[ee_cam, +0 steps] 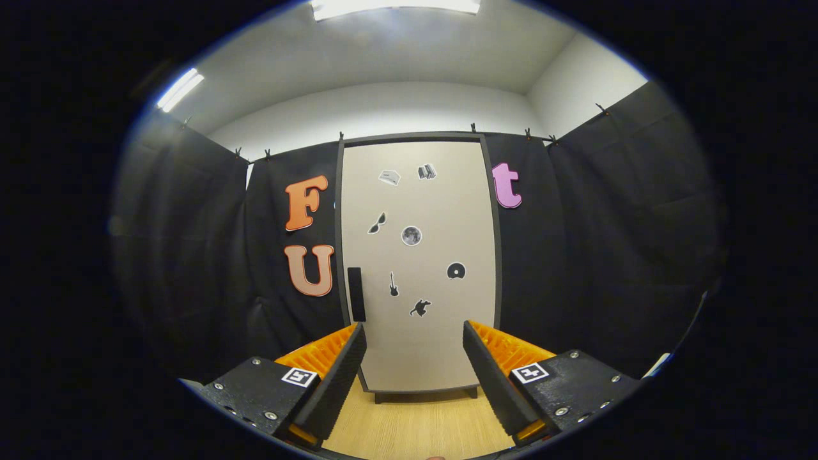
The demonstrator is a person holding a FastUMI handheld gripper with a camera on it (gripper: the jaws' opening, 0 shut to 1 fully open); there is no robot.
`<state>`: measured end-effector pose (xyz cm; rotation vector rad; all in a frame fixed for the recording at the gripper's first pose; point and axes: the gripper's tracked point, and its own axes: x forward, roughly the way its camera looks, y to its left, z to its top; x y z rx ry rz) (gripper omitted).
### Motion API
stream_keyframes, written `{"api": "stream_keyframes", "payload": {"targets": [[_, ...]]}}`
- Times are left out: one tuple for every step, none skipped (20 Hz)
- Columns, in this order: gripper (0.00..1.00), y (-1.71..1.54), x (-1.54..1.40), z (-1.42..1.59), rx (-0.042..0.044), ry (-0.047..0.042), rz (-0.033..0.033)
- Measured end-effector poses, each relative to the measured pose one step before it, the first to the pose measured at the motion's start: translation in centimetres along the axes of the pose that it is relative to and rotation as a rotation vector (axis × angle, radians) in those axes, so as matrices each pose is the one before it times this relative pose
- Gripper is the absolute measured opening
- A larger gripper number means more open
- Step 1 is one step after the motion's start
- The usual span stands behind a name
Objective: Open the shoe cabinet door, grab the shoes and put them into the shoe cabinet, then close the shoe cabinet door.
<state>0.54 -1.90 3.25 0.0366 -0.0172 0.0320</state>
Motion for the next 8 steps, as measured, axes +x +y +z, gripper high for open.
{"api": "stream_keyframes", "payload": {"targets": [[0.95, -0.018, 0.021, 0.008, 0.00146, -0.00014, 0.00001], [0.95, -0.105, -0.091, -0.028, 0.00256, 0.00186, -0.00105], [0.95, -0.032, 0.008, -0.128, 0.0014, 0.0018, -0.00173], [0.95, -0.025, 0.048, -0.035, 0.00185, 0.00051, -0.00088], [0.95, 0.013, -0.05, -0.019, 0.00073, 0.00108, 0.0003], [0.95, -0.039, -0.033, -0.038, -0.00088, 0.00234, -0.00126], [0.95, -0.006, 0.092, -0.068, 0.00025, 0.00029, -0.00025], [0.95, 0.072, -0.02, 0.071, 0.00083, -0.00004, -0.00039]]}}
